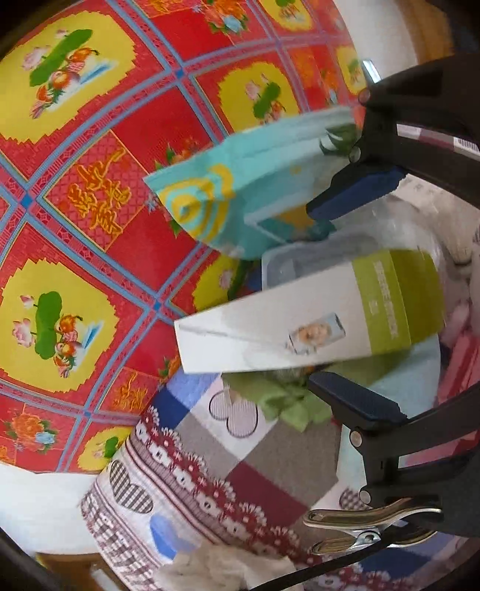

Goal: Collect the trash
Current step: 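Grasp the white-and-green selfie stick box with the right gripper while the left holds the tissue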

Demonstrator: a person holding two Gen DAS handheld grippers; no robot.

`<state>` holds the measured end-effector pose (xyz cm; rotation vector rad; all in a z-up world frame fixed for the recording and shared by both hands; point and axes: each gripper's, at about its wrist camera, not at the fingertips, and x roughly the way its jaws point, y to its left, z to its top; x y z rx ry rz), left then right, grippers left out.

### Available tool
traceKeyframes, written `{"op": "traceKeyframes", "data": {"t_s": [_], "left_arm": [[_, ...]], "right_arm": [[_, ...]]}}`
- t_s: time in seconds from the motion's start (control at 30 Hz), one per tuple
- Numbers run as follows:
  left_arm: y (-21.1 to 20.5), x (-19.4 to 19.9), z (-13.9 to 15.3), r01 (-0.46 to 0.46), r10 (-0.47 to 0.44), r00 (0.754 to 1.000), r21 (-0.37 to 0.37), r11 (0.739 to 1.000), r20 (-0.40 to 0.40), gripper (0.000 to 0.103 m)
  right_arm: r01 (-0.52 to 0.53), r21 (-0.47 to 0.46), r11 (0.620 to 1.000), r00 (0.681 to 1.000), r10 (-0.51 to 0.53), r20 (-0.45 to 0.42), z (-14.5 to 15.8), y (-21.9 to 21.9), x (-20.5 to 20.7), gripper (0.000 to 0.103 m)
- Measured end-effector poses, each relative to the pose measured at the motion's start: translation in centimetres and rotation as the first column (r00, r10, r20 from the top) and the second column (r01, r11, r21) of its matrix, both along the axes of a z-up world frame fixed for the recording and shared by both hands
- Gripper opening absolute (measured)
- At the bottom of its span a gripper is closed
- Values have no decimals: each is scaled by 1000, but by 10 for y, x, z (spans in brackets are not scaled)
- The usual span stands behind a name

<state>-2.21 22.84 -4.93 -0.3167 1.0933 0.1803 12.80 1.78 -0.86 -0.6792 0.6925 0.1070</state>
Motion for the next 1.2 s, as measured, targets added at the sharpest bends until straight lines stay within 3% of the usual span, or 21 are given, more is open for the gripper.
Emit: {"op": "traceKeyframes", "data": {"t_s": [0.17,0.43,0.63,0.77,1.2], "left_arm": [[0,2,-3,12,-12,1000,-2,1000,-7,29],[0,4,-2,23,-23,1000,7,1000,-5,29],[-1,1,-3,24,-24,1000,10,1000,-6,29],[-2,1,-4,23,-23,1000,4,1000,-9,29],[-2,0,-3,11,-11,1000,-1,1000,-6,29]], "right_arm": [[29,-27,999,999,-30,-24,-11,-1,14,86],[61,-107,992,998,-59,27,-23,2,17,86],[79,-61,995,996,-75,57,-19,-9,12,85],[83,-78,994,992,-75,102,-12,-8,9,85],[88,-101,991,996,-85,34,-31,-10,29,87]]}}
